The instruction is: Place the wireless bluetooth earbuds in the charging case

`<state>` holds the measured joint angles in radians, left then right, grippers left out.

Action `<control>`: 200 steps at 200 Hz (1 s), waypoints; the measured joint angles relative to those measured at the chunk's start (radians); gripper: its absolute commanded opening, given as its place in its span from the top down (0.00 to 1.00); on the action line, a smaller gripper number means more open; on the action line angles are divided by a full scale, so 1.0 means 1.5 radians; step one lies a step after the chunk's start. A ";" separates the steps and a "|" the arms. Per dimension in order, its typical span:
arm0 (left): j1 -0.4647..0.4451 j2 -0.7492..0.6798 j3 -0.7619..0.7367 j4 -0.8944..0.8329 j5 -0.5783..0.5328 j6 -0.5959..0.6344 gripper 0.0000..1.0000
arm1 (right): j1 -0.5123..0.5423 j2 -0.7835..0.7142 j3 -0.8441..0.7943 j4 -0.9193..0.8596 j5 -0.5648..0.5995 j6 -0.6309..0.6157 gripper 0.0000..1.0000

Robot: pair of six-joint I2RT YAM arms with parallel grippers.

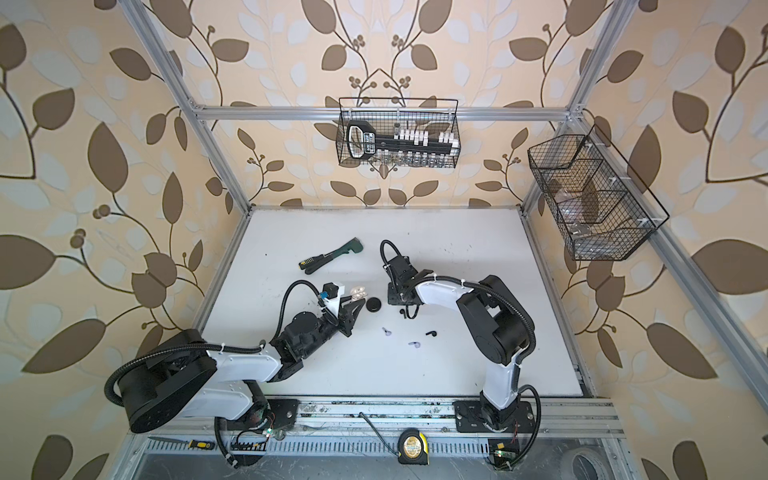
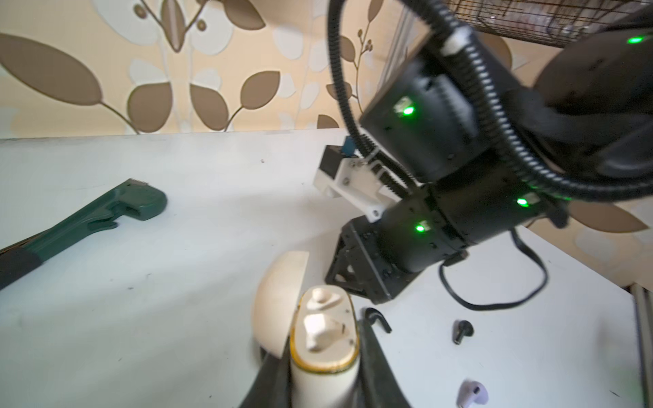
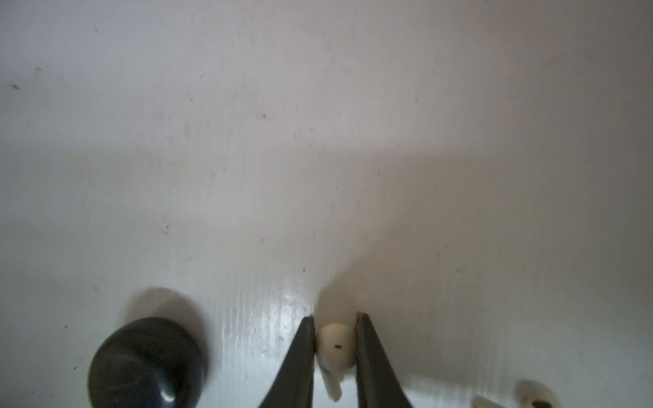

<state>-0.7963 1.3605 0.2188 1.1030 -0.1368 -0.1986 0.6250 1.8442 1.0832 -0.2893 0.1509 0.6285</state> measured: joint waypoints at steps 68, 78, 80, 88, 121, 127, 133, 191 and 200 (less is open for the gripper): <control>0.000 0.189 0.077 0.101 -0.046 -0.024 1.00 | 0.000 -0.091 -0.049 0.036 0.030 0.021 0.80; 0.000 0.208 0.079 0.115 -0.037 -0.020 1.00 | 0.001 -0.101 -0.057 0.040 0.036 0.023 0.80; 0.000 0.209 0.079 0.116 -0.037 -0.020 1.00 | 0.001 -0.104 -0.058 0.041 0.037 0.024 0.80; 0.000 0.217 0.079 0.123 -0.034 -0.019 1.00 | 0.001 -0.113 -0.065 0.043 0.043 0.026 0.80; 0.004 0.220 0.086 0.144 0.033 -0.004 1.00 | 0.013 -0.149 -0.087 0.051 0.065 0.036 0.80; 0.004 0.220 0.089 0.146 0.044 0.000 1.00 | 0.017 -0.157 -0.092 0.052 0.069 0.037 0.80; 0.004 0.220 0.091 0.151 0.058 0.005 1.00 | 0.023 -0.165 -0.096 0.053 0.074 0.040 0.80; 0.004 0.219 0.093 0.157 0.144 0.009 1.00 | 0.064 -0.244 -0.109 0.051 0.128 0.054 0.80; 0.004 0.219 0.094 0.157 0.155 0.009 1.00 | 0.068 -0.267 -0.115 0.052 0.137 0.057 0.79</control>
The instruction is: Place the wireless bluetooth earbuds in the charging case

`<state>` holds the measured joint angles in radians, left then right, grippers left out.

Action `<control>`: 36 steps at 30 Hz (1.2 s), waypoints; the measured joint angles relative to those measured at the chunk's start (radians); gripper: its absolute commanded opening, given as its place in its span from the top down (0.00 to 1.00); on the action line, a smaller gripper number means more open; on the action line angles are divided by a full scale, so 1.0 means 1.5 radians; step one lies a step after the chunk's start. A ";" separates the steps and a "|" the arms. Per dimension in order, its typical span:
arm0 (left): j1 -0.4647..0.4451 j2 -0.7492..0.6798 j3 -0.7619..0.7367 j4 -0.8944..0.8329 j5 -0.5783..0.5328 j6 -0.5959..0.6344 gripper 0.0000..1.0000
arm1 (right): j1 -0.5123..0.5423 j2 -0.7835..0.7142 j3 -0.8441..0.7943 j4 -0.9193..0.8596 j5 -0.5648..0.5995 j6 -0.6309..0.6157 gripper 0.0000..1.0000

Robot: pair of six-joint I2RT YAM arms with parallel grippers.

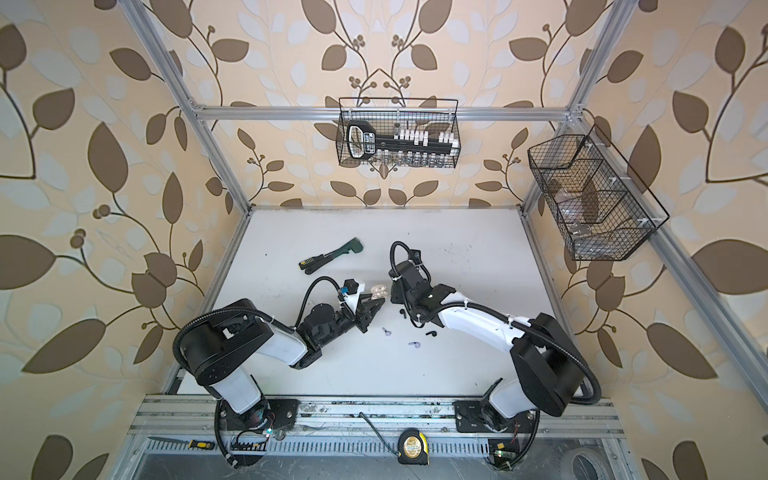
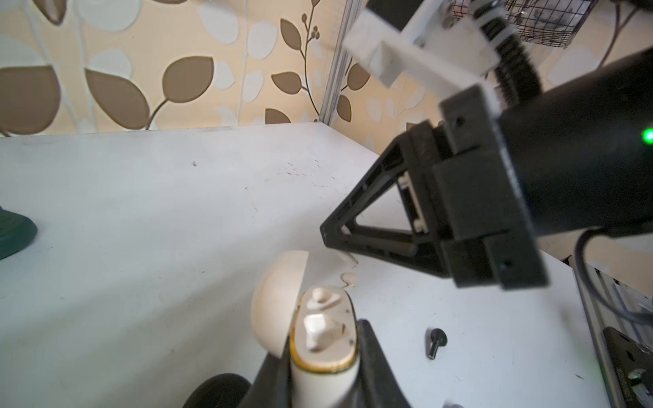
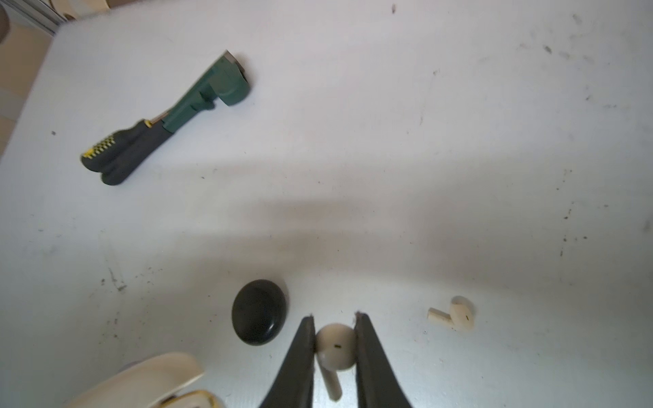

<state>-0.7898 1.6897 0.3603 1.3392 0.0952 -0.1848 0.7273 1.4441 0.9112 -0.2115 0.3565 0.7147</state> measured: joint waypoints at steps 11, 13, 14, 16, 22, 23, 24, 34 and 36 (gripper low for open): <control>0.000 -0.023 0.004 0.001 0.064 0.000 1.00 | 0.067 -0.130 -0.023 0.006 0.059 0.053 0.77; 0.000 -0.024 0.005 0.002 0.075 0.000 1.00 | 0.084 -0.151 -0.047 0.022 0.067 0.072 0.77; 0.000 -0.024 0.005 0.002 0.077 0.000 1.00 | 0.090 -0.159 -0.056 0.026 0.069 0.080 0.77; 0.000 -0.026 0.005 0.003 0.079 0.000 1.00 | 0.102 -0.174 -0.076 0.038 0.076 0.099 0.77; 0.000 -0.030 0.005 0.005 0.089 -0.002 1.00 | 0.134 -0.211 -0.114 0.085 0.105 0.150 0.75; 0.000 -0.030 0.005 0.005 0.090 -0.003 1.00 | 0.140 -0.215 -0.121 0.095 0.110 0.156 0.75; 0.000 -0.030 0.005 0.006 0.090 -0.004 1.00 | 0.147 -0.218 -0.126 0.104 0.115 0.164 0.75; 0.000 -0.036 0.005 0.009 0.089 -0.009 1.00 | 0.171 -0.181 -0.133 0.173 0.155 0.197 0.73; 0.000 -0.036 0.005 0.009 0.082 -0.009 1.00 | 0.169 -0.177 -0.133 0.172 0.160 0.197 0.73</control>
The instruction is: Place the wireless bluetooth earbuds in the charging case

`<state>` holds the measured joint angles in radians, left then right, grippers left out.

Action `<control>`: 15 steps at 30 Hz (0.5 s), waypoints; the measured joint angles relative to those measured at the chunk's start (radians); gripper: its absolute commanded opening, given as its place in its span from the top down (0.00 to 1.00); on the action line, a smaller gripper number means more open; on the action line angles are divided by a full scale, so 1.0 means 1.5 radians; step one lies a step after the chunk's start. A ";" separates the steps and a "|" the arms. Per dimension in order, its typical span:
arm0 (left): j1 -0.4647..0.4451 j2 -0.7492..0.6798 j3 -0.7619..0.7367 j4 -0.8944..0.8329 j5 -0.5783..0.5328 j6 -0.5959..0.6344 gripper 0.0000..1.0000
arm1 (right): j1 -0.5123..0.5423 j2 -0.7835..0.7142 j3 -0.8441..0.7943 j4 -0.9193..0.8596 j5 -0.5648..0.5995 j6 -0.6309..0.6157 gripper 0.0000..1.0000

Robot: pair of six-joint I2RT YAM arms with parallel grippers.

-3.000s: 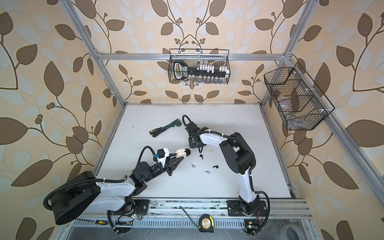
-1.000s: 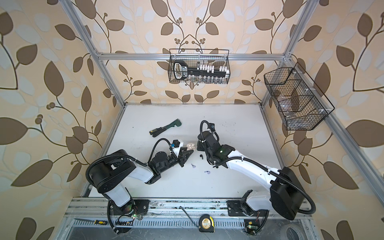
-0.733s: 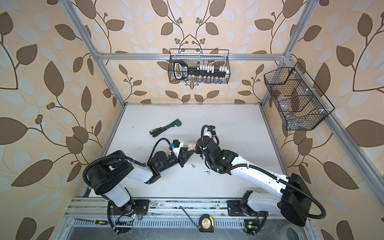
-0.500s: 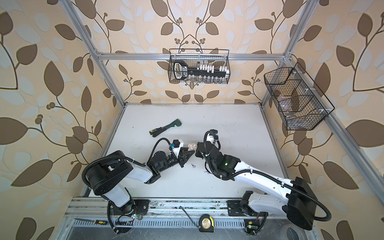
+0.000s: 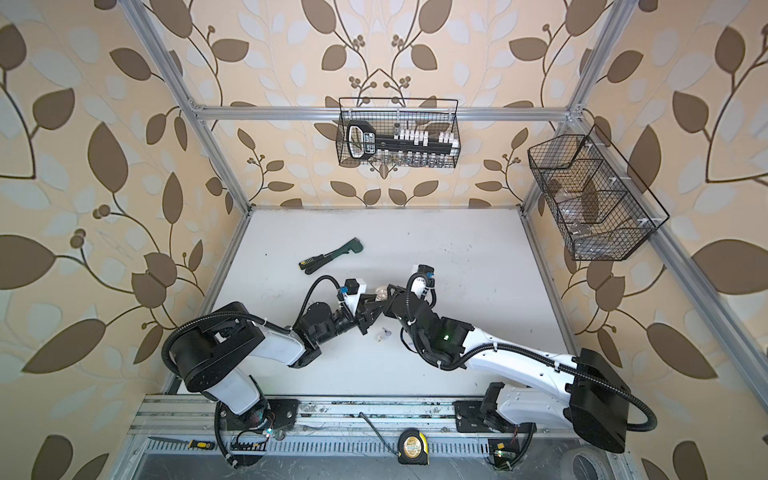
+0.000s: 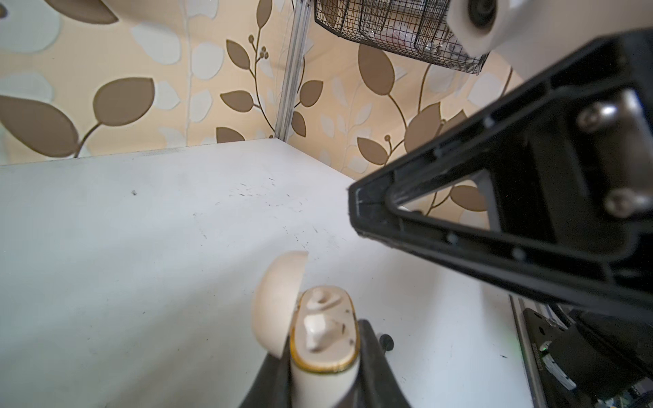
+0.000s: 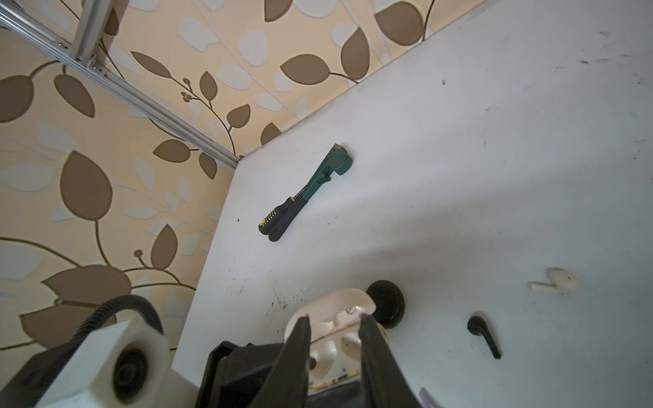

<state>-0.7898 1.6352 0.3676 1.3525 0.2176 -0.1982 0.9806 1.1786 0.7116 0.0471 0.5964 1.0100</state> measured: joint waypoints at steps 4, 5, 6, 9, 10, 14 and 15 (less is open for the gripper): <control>0.000 0.000 -0.003 0.002 -0.044 0.002 1.00 | -0.024 0.001 0.001 -0.004 0.001 -0.001 0.69; 0.000 0.000 -0.005 0.002 -0.057 0.004 1.00 | -0.037 -0.001 0.001 -0.010 -0.006 -0.007 0.68; 0.000 0.000 -0.008 0.004 -0.079 0.005 1.00 | -0.047 -0.005 0.001 -0.020 -0.011 -0.011 0.68; 0.000 -0.009 -0.027 0.003 -0.139 0.005 1.00 | -0.071 -0.032 0.002 -0.075 -0.021 -0.036 0.60; 0.000 -0.014 -0.035 0.003 -0.160 0.005 1.00 | -0.069 -0.048 0.001 -0.091 -0.023 -0.046 0.57; 0.004 -0.047 -0.063 0.000 -0.246 0.003 1.00 | -0.028 -0.115 -0.023 -0.121 -0.043 -0.094 0.53; 0.004 -0.054 -0.066 -0.002 -0.262 0.003 1.00 | -0.020 -0.121 -0.025 -0.131 -0.052 -0.104 0.53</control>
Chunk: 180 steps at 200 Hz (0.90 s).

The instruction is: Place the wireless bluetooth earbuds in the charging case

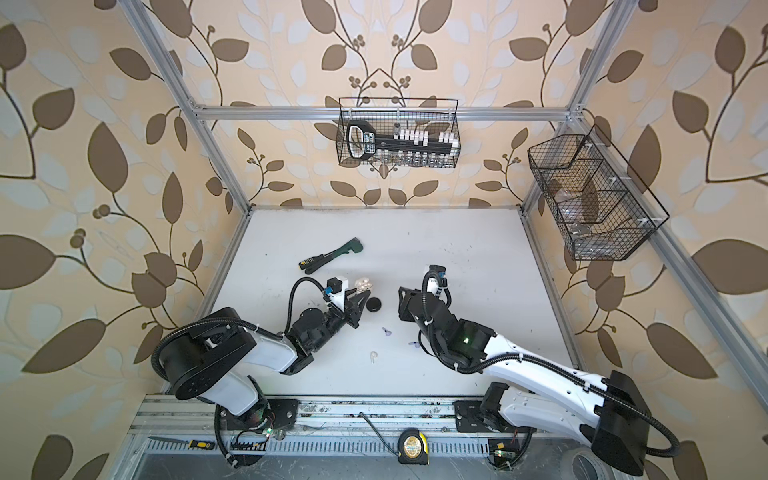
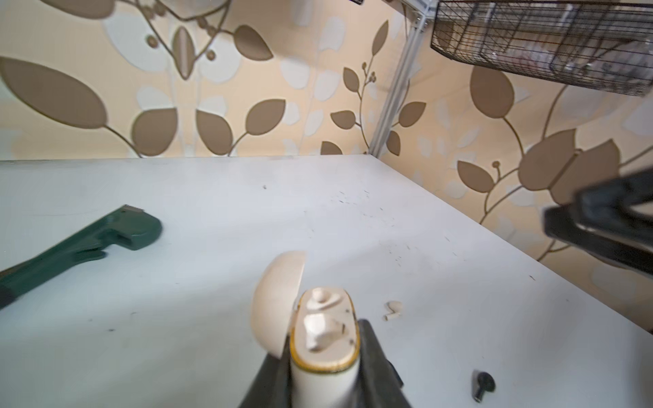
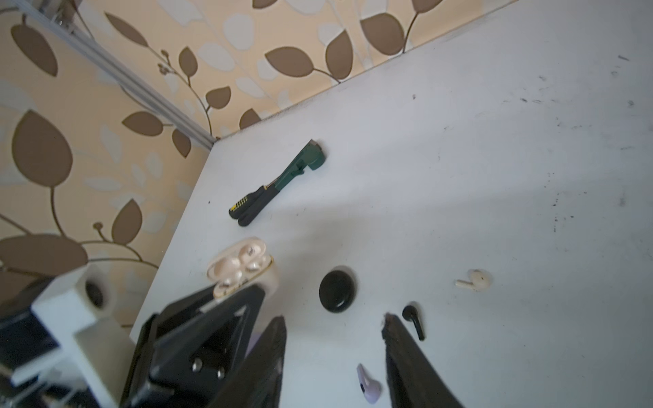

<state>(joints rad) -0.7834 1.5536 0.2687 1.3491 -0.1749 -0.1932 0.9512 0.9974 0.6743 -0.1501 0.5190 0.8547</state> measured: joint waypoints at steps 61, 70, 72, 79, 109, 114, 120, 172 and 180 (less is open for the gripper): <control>0.000 -0.093 -0.004 -0.072 -0.115 0.006 1.00 | 0.080 0.170 0.031 -0.120 -0.135 -0.034 0.42; 0.000 -0.101 -0.004 -0.079 -0.123 0.008 1.00 | 0.090 0.193 0.041 -0.134 -0.156 -0.039 0.31; 0.000 -0.102 -0.004 -0.080 -0.125 0.008 1.00 | 0.091 0.196 0.043 -0.137 -0.159 -0.043 0.28; 0.000 -0.104 -0.004 -0.081 -0.132 0.008 1.00 | 0.096 0.204 0.049 -0.143 -0.170 -0.048 0.19; 0.000 -0.104 -0.004 -0.091 -0.136 0.013 1.00 | 0.085 0.186 0.061 -0.181 -0.190 -0.052 0.06; 0.000 -0.104 -0.004 -0.091 -0.136 0.014 1.00 | 0.077 0.180 0.066 -0.193 -0.194 -0.053 0.08; 0.000 -0.104 -0.004 -0.091 -0.135 0.016 1.00 | 0.064 0.171 0.072 -0.205 -0.197 -0.052 0.07; 0.000 -0.104 -0.004 -0.091 -0.135 0.027 1.00 | -0.018 0.094 0.123 -0.272 -0.209 -0.045 0.00; 0.000 -0.104 -0.004 -0.091 -0.135 0.028 1.00 | -0.031 0.089 0.124 -0.273 -0.221 -0.059 0.00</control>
<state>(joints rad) -0.7834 1.3979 0.2634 1.2129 -0.3775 -0.1509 0.9047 1.1309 0.8604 -0.5598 0.1879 0.7666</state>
